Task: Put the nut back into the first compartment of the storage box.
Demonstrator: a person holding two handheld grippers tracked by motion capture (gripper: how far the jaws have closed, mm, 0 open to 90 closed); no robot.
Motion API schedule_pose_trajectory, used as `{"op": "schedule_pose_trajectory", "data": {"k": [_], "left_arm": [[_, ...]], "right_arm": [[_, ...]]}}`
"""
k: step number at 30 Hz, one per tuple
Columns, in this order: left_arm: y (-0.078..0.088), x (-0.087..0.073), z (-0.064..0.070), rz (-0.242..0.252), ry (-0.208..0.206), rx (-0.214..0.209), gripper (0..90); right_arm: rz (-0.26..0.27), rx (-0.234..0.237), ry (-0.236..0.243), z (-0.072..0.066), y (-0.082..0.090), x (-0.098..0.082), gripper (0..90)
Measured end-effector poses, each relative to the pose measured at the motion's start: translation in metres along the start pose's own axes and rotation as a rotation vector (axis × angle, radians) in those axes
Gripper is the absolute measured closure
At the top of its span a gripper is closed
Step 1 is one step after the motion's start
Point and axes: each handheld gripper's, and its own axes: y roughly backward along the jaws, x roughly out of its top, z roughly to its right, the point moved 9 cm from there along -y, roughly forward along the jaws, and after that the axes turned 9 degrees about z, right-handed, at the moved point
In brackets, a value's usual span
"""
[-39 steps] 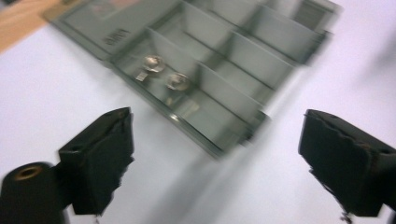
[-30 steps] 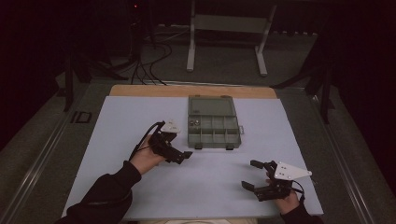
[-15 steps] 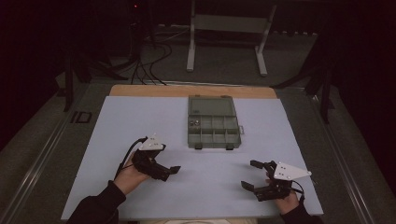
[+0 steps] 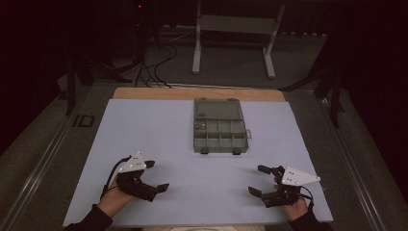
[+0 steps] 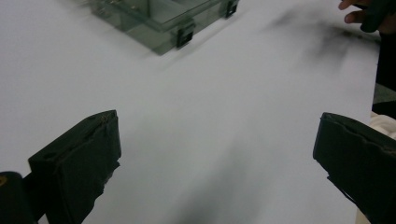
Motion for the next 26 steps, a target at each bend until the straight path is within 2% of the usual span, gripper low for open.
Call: {"op": "schedule_pose_trajectory", "data": {"k": [4,7,10,11,13,15,16,17,26], "left_arm": [[0.006,-0.010,-0.003,0.008,0.006,0.006,1.8],[0.011,-0.019,-0.008,0.011,-0.015,0.022,1.8],[0.014,-0.023,-0.011,0.018,-0.006,0.028,1.8],[0.018,-0.029,-0.015,0.036,0.014,0.033,1.8],[0.022,-0.032,-0.018,0.041,0.015,0.044,1.8],[0.025,-0.034,-0.022,0.066,0.042,0.053,1.8],[0.025,-0.034,-0.022,0.066,0.042,0.053,1.8],[0.027,-0.034,-0.025,0.084,0.066,0.049,1.8],[0.030,-0.036,-0.029,0.121,0.072,0.057,1.8]], "right_arm": [[0.001,0.001,0.000,0.000,0.000,0.000,14.1],[-0.002,0.001,0.002,0.000,0.000,0.000,14.1],[-0.002,0.002,0.002,0.000,0.000,0.000,14.1],[-0.002,0.002,0.003,0.000,0.000,0.000,14.1],[0.000,0.002,0.002,0.000,0.000,0.000,14.1],[0.001,0.003,0.001,0.000,0.000,0.000,14.1],[0.001,0.003,0.001,0.000,0.000,0.000,14.1],[0.003,0.004,0.002,0.000,0.000,0.000,14.1],[0.001,0.008,0.004,-0.001,0.000,0.000,14.1]]}}
